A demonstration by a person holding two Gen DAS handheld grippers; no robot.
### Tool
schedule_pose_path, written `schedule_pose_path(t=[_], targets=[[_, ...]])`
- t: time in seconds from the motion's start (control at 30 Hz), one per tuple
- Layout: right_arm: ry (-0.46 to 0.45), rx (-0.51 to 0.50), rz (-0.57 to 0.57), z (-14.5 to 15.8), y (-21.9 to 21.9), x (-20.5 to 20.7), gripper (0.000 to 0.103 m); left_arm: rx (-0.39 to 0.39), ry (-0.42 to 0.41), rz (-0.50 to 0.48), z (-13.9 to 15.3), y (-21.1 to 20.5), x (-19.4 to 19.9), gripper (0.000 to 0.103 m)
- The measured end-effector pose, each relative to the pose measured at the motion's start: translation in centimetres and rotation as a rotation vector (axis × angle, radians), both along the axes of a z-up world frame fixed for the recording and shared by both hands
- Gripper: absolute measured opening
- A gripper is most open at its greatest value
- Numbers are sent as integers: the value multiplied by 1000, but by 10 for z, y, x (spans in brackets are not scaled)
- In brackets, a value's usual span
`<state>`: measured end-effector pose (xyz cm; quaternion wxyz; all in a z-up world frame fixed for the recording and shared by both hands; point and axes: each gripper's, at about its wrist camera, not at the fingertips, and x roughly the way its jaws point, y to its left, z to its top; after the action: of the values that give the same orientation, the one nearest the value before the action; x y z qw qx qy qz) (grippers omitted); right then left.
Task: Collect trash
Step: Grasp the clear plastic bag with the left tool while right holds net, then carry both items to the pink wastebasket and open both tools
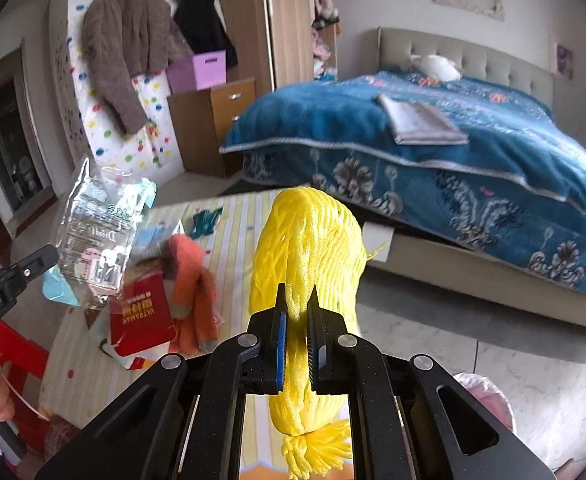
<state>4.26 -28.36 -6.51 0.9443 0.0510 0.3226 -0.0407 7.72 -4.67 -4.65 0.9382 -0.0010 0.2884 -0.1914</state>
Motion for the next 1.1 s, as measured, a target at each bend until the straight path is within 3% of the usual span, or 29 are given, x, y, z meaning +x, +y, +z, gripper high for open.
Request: schedule_pose_path(t=[0.17,0.37,0.7,0.93,1.1], targets=[[7,24,-34,5,-23,-37,8,8,-62,-50,8,-29,-37,1],[38,22,-131,-7,-58,-91,9,31,-106,-178,-8,-85,-74,1],[130,11,-353,-50,-134,-160,9,58,-33,-444,-62,-199,-109,1],[186,57,-423,-83,-178,-165,11,85,21,-570,-91,-263,-116,1],[234,89,-419,-106,-192,-152,12,89,79,-599,-105,-285,-107,1]])
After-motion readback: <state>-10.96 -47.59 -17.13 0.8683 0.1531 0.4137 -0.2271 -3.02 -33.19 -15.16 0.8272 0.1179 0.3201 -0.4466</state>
